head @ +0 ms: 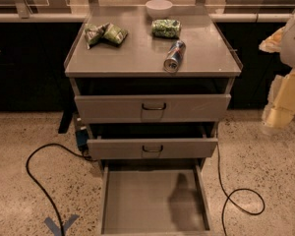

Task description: Place redbull can into bottom drawer

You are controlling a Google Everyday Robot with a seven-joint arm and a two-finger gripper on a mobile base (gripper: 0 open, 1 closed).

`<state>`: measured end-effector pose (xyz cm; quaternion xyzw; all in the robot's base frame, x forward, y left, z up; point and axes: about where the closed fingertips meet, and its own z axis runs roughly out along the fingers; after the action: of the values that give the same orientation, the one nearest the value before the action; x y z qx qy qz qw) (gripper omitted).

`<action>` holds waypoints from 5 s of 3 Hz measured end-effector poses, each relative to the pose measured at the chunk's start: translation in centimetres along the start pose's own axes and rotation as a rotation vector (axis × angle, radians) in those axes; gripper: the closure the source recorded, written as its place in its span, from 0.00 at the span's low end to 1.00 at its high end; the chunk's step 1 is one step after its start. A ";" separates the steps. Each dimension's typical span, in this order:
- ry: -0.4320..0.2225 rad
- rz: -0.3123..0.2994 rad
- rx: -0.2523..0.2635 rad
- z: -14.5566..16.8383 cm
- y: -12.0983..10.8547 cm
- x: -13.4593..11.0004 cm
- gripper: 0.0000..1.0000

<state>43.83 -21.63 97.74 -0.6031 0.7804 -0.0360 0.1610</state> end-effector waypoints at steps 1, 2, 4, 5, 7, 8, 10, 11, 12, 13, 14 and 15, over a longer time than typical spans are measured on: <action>0.000 0.000 0.000 0.0 0.0 0.0 0.00; 0.011 -0.017 0.038 -0.4 -1.4 -0.6 0.00; 0.017 -0.128 0.129 -0.5 -8.2 -3.8 0.00; -0.007 -0.203 0.141 -0.1 -11.6 -5.4 0.00; -0.167 -0.330 0.108 1.2 -15.4 -7.7 0.00; -0.310 -0.421 0.086 1.9 -17.1 -10.0 0.00; -0.330 -0.487 0.119 3.5 -18.9 -10.7 0.00; -0.338 -0.531 0.151 4.7 -20.4 -10.5 0.00; -0.330 -0.567 0.183 5.5 -22.1 -10.2 0.00; -0.307 -0.610 0.192 6.6 -23.6 -10.3 0.00; -0.346 -0.658 0.163 8.5 -24.0 -11.2 0.00; -0.395 -0.688 0.148 10.3 -24.4 -12.9 0.00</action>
Offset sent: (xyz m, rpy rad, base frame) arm 0.0303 0.0019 0.0143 -0.0555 -0.0597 0.0135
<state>72.38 -14.45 96.78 -0.8111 0.4824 -0.0272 0.3297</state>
